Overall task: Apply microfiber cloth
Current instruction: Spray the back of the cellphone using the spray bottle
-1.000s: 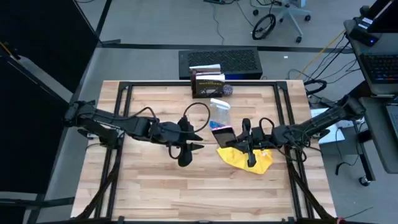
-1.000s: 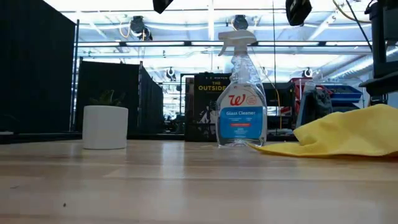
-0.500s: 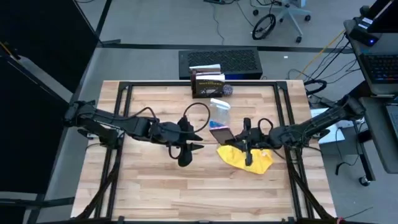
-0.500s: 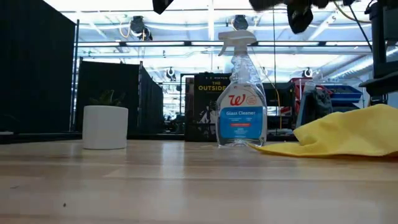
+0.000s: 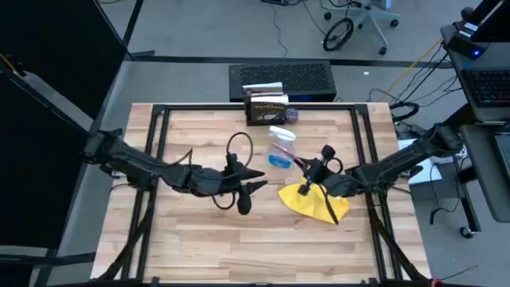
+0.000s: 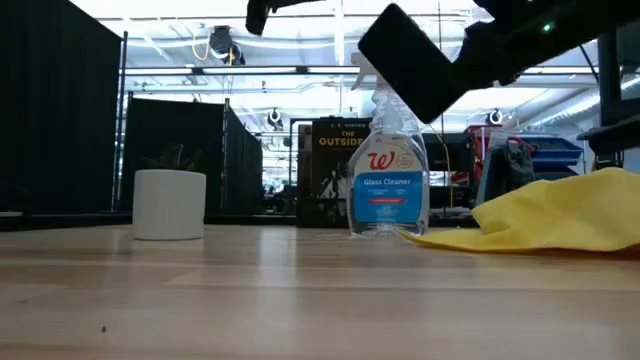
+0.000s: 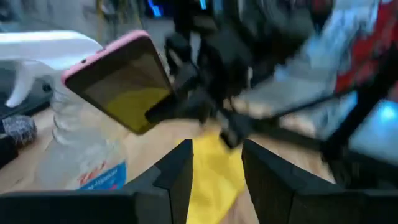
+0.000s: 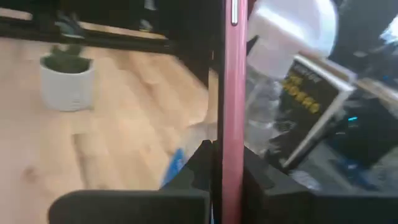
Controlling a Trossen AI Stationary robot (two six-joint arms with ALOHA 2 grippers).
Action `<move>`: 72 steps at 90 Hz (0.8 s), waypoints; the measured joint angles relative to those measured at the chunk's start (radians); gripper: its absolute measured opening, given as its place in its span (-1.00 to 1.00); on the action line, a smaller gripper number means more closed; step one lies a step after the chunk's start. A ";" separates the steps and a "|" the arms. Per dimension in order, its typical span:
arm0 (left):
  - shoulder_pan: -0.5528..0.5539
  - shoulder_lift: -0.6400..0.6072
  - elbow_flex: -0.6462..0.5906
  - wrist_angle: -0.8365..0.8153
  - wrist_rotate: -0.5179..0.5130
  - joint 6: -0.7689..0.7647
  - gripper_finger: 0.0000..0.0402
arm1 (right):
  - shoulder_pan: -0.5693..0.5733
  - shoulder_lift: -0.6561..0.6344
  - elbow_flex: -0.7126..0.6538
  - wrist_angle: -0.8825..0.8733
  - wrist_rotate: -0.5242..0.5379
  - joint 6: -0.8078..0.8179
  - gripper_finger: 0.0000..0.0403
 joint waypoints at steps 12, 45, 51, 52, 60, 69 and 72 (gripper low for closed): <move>-0.006 0.052 -0.035 0.262 -0.089 0.002 -0.39 | 0.000 0.088 0.082 0.044 0.082 -0.160 -0.96; -0.019 0.075 -0.025 0.344 -0.106 0.160 -0.39 | -0.005 0.314 0.305 0.158 0.122 -0.491 -0.96; -0.042 0.058 -0.025 0.334 -0.102 0.241 -0.39 | 0.010 0.313 0.331 0.160 0.120 -0.484 -0.96; -0.047 0.054 -0.025 0.330 -0.100 0.252 -0.39 | 0.014 0.311 0.335 0.160 0.118 -0.482 -0.96; -0.079 0.006 -0.025 0.264 -0.093 0.312 -0.39 | 0.042 0.263 0.360 0.122 0.080 -0.448 -0.96; -0.105 -0.068 -0.025 0.145 -0.092 0.322 -0.39 | 0.061 0.174 0.383 0.024 -0.025 -0.339 -0.96; -0.111 -0.092 -0.025 0.105 -0.092 0.322 -0.39 | 0.060 0.140 0.386 -0.013 -0.084 -0.279 -0.96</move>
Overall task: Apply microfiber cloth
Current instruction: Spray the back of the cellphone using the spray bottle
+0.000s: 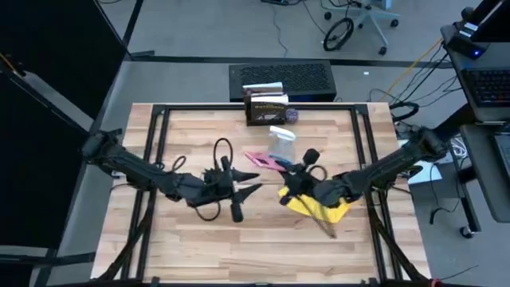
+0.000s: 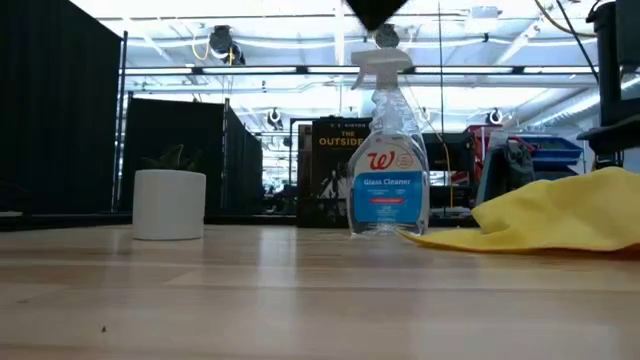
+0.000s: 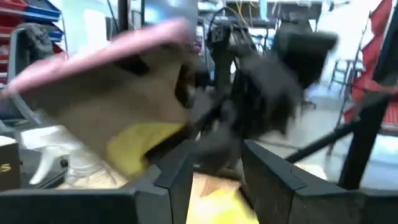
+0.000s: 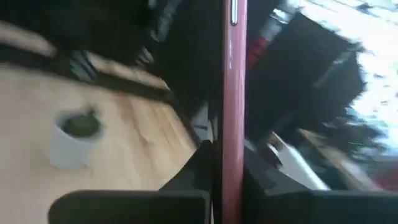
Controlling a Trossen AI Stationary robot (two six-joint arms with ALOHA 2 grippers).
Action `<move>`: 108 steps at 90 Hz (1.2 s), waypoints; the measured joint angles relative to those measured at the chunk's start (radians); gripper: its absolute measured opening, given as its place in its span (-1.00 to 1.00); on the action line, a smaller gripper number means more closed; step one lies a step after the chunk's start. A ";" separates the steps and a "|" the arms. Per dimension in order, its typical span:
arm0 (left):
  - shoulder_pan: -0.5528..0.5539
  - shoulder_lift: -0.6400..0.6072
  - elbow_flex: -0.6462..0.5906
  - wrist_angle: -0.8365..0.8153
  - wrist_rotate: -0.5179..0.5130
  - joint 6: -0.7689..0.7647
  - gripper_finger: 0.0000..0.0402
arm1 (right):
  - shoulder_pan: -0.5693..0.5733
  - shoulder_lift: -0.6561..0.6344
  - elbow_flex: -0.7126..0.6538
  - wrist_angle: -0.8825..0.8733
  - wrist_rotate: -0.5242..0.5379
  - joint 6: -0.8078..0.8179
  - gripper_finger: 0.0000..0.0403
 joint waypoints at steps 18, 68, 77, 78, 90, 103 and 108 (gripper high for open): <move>-0.003 -0.072 0.001 -0.122 0.007 0.003 -0.39 | -0.046 -0.122 0.000 -0.102 -0.482 0.260 -0.96; 0.023 -0.052 0.001 0.012 0.202 0.001 -0.44 | -0.047 0.066 -0.001 0.022 -0.561 0.311 -0.96; 0.023 -0.052 0.001 -0.010 0.212 0.001 -0.59 | -0.047 0.066 -0.001 0.029 -0.561 0.310 -0.96; 0.023 -0.052 0.001 -0.014 0.212 0.001 -0.62 | -0.047 0.066 -0.001 0.029 -0.561 0.310 -0.96; 0.028 -0.053 0.001 -0.048 0.220 0.018 -0.91 | -0.047 0.066 -0.002 0.029 -0.574 0.314 -0.92; 0.028 -0.053 0.001 -0.055 0.232 0.046 -0.92 | -0.048 0.064 -0.002 0.012 -0.605 0.323 -0.74; 0.028 -0.053 0.001 -0.068 0.236 0.051 -0.92 | -0.047 0.052 -0.002 -0.011 -0.612 0.337 -0.64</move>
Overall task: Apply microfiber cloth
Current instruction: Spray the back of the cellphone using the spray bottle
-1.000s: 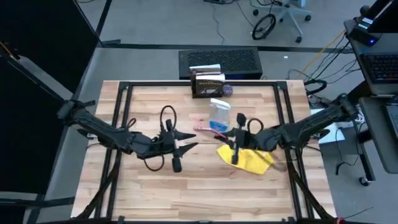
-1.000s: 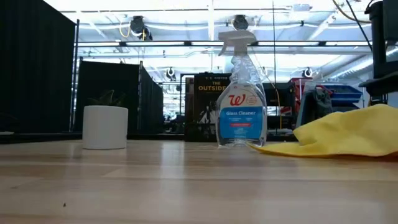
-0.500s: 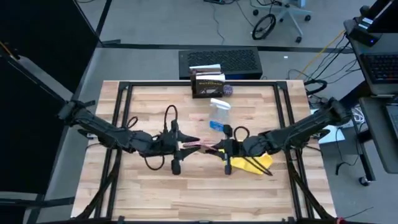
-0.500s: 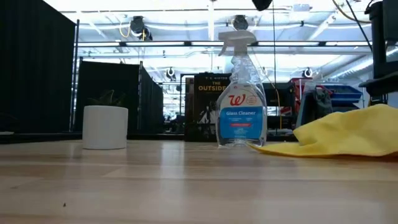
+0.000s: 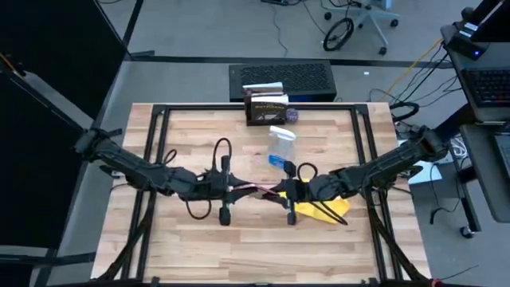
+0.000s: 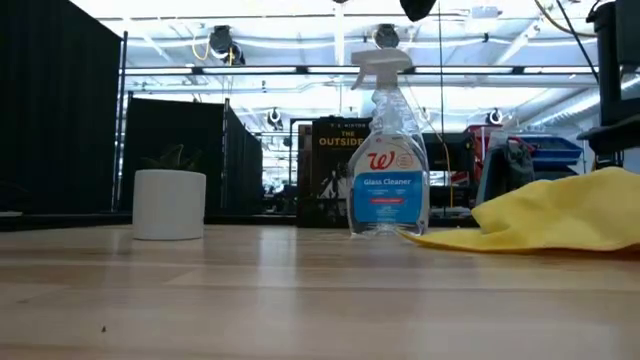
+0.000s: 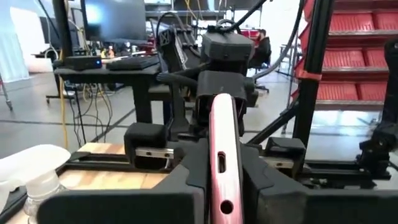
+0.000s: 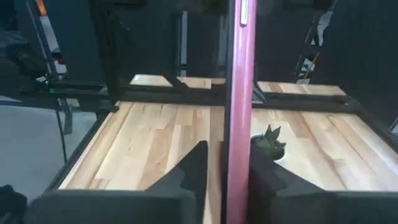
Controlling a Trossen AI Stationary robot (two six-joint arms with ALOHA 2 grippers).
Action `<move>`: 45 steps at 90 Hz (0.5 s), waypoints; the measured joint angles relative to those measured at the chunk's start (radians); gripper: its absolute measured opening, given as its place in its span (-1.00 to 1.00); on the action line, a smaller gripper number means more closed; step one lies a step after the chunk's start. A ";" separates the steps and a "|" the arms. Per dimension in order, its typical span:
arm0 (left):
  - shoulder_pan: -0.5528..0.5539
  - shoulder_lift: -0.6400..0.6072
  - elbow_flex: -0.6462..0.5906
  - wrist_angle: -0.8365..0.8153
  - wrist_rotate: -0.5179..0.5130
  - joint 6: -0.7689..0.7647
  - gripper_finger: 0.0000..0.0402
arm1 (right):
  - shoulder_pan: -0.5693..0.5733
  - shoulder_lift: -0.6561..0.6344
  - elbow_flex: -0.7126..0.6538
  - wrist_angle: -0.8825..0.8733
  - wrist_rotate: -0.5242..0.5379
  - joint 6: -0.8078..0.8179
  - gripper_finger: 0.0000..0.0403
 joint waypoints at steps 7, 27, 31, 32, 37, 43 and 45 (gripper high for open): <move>0.000 0.000 0.000 -0.023 0.000 0.004 -0.93 | 0.001 -0.030 0.000 -0.045 -0.004 0.008 -0.48; 0.002 0.001 0.000 -0.070 0.137 0.045 -0.93 | 0.030 -0.144 0.000 -0.219 -0.083 0.061 0.00; 0.002 0.001 0.000 -0.065 0.230 0.077 -0.93 | 0.036 -0.164 0.001 -0.245 -0.114 0.089 0.08; 0.004 0.001 0.000 -0.063 0.259 0.085 -0.93 | 0.037 -0.168 0.002 -0.251 -0.125 0.096 0.09; 0.010 0.001 0.000 -0.051 0.395 0.123 -0.93 | 0.036 -0.179 0.002 -0.274 -0.189 0.127 0.17; 0.020 0.001 0.000 -0.034 0.533 0.156 -0.93 | 0.036 -0.182 0.002 -0.280 -0.276 0.140 0.23; 0.025 0.001 0.000 -0.024 0.572 0.164 -0.93 | 0.036 -0.180 0.002 -0.276 -0.302 0.141 0.25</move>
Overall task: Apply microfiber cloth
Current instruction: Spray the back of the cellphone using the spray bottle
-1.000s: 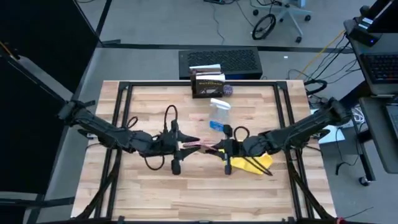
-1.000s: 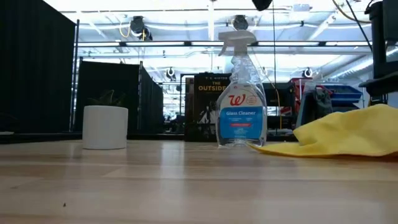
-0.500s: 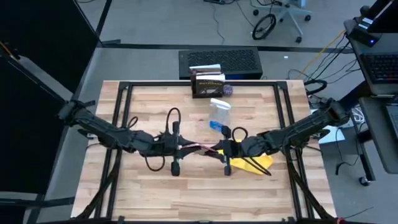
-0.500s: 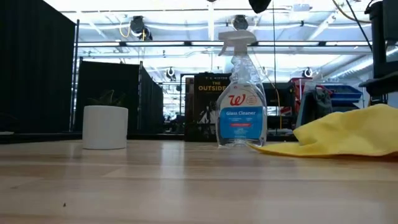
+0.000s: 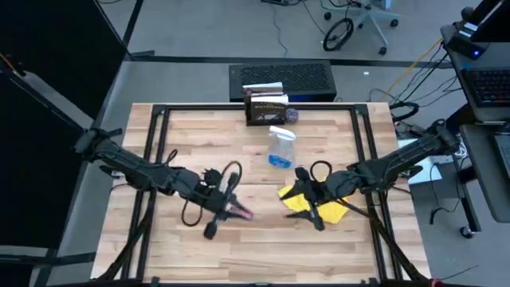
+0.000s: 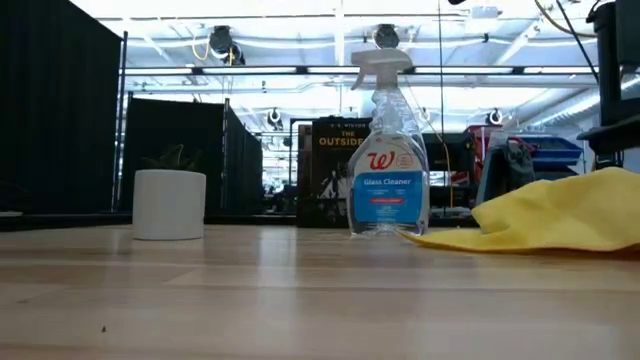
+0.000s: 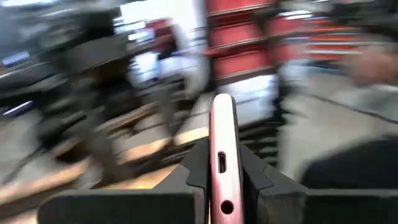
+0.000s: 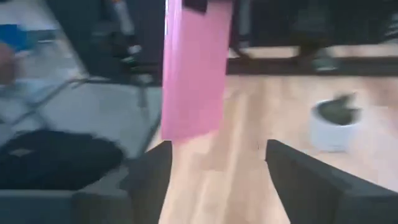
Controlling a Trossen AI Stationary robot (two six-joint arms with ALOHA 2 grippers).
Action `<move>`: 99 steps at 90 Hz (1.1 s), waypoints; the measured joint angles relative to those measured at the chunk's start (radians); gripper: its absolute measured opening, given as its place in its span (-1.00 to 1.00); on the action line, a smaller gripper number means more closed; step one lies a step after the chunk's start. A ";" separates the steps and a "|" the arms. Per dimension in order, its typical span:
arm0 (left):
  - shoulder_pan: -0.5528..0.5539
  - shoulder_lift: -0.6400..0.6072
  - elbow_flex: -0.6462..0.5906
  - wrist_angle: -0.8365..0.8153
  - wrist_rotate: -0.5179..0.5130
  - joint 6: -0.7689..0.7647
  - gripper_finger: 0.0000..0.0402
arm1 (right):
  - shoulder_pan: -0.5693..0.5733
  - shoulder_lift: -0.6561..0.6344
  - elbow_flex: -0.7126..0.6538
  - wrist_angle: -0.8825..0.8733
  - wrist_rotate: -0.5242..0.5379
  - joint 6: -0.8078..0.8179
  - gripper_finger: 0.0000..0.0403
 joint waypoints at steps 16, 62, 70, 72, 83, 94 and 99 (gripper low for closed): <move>0.034 0.019 0.000 0.166 0.277 0.074 -0.93 | -0.015 0.096 0.000 0.192 -0.165 0.006 0.30; 0.083 0.115 0.093 0.199 0.509 0.094 -0.93 | -0.185 0.360 -0.001 0.633 -0.726 0.129 0.30; 0.093 0.082 0.093 0.201 0.514 0.123 -0.93 | -0.178 0.353 -0.001 0.646 -0.749 0.147 0.30; 0.098 0.074 0.093 0.203 0.514 0.135 -0.93 | -0.178 0.353 -0.001 0.656 -0.749 0.146 0.30; 0.120 0.069 0.094 0.226 0.489 0.198 -0.93 | -0.183 0.351 -0.001 0.718 -0.697 0.105 0.30; 0.129 0.071 0.094 0.236 0.270 0.165 -0.92 | -0.188 0.344 -0.001 0.707 -0.574 0.018 0.30; 0.130 0.071 0.094 0.256 0.186 0.152 -0.92 | -0.188 0.327 -0.001 0.674 -0.501 -0.044 0.30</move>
